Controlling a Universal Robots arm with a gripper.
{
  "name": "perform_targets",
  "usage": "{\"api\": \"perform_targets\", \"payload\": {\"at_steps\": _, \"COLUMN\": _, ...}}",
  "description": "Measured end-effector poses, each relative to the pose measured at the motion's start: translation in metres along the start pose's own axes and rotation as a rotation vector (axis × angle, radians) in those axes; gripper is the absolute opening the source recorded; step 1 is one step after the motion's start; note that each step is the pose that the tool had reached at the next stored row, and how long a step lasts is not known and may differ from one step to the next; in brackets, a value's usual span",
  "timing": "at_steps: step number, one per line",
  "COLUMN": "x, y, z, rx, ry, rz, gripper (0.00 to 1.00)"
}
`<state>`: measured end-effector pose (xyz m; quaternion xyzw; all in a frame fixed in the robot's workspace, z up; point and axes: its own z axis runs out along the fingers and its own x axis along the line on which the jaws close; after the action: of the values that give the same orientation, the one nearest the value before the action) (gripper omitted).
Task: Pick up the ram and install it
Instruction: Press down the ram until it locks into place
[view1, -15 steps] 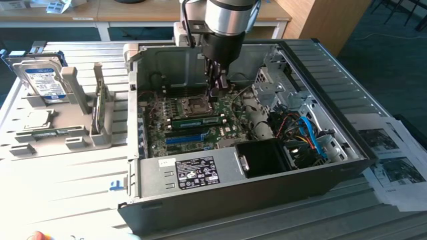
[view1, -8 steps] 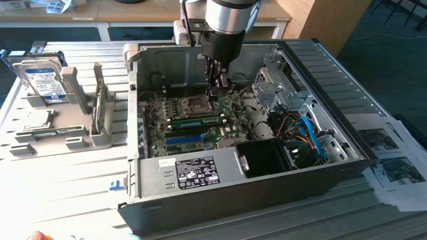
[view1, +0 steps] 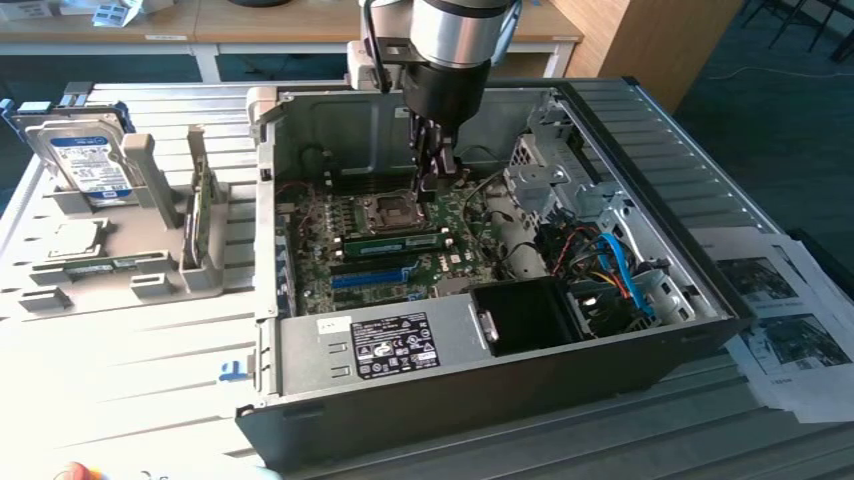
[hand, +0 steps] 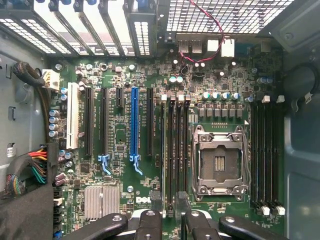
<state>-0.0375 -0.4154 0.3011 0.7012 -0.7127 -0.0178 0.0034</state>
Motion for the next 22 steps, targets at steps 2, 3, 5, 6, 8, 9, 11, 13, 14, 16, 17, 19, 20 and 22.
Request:
{"api": "perform_targets", "payload": {"at_steps": 2, "x": 0.0, "y": 0.0, "z": 0.0, "rx": 0.0, "ry": 0.0, "rz": 0.0, "gripper": 0.25}}
{"api": "perform_targets", "payload": {"at_steps": 3, "x": 0.0, "y": 0.0, "z": 0.0, "rx": 0.0, "ry": 0.0, "rz": 0.0, "gripper": 0.24}}
{"api": "perform_targets", "payload": {"at_steps": 5, "x": 0.0, "y": 0.0, "z": 0.0, "rx": 0.0, "ry": 0.0, "rz": 0.0, "gripper": 0.11}}
{"api": "perform_targets", "payload": {"at_steps": 6, "x": 0.0, "y": 0.0, "z": 0.0, "rx": 0.0, "ry": 0.0, "rz": 0.0, "gripper": 0.11}}
{"api": "perform_targets", "payload": {"at_steps": 8, "x": 0.0, "y": 0.0, "z": 0.0, "rx": 0.0, "ry": 0.0, "rz": 0.0, "gripper": 0.1}}
{"api": "perform_targets", "payload": {"at_steps": 9, "x": 0.0, "y": 0.0, "z": 0.0, "rx": 0.0, "ry": 0.0, "rz": 0.0, "gripper": 0.1}}
{"api": "perform_targets", "payload": {"at_steps": 11, "x": 0.0, "y": 0.0, "z": 0.0, "rx": 0.0, "ry": 0.0, "rz": 0.0, "gripper": 0.1}}
{"api": "perform_targets", "payload": {"at_steps": 13, "x": 0.0, "y": 0.0, "z": 0.0, "rx": 0.0, "ry": 0.0, "rz": 0.0, "gripper": 0.1}}
{"api": "perform_targets", "payload": {"at_steps": 14, "x": 0.0, "y": 0.0, "z": 0.0, "rx": 0.0, "ry": 0.0, "rz": 0.0, "gripper": 0.1}}
{"api": "perform_targets", "payload": {"at_steps": 16, "x": 0.0, "y": -0.0007, "z": 0.0, "rx": 0.0, "ry": 0.0, "rz": 0.0, "gripper": 0.1}}
{"api": "perform_targets", "payload": {"at_steps": 17, "x": 0.0, "y": -0.0016, "z": -0.0001, "rx": -0.0001, "ry": 0.0001, "rz": 0.0, "gripper": 0.1}}
{"api": "perform_targets", "payload": {"at_steps": 19, "x": 0.0, "y": -0.0043, "z": -0.0002, "rx": -0.0001, "ry": 0.0001, "rz": 0.0, "gripper": 0.1}}
{"api": "perform_targets", "payload": {"at_steps": 20, "x": 0.0, "y": -0.0061, "z": -0.0002, "rx": -0.0001, "ry": 0.0, "rz": 0.0, "gripper": 0.1}}
{"api": "perform_targets", "payload": {"at_steps": 22, "x": 0.0, "y": -0.0105, "z": -0.0004, "rx": 0.0, "ry": 0.0001, "rz": 0.0, "gripper": 0.1}}
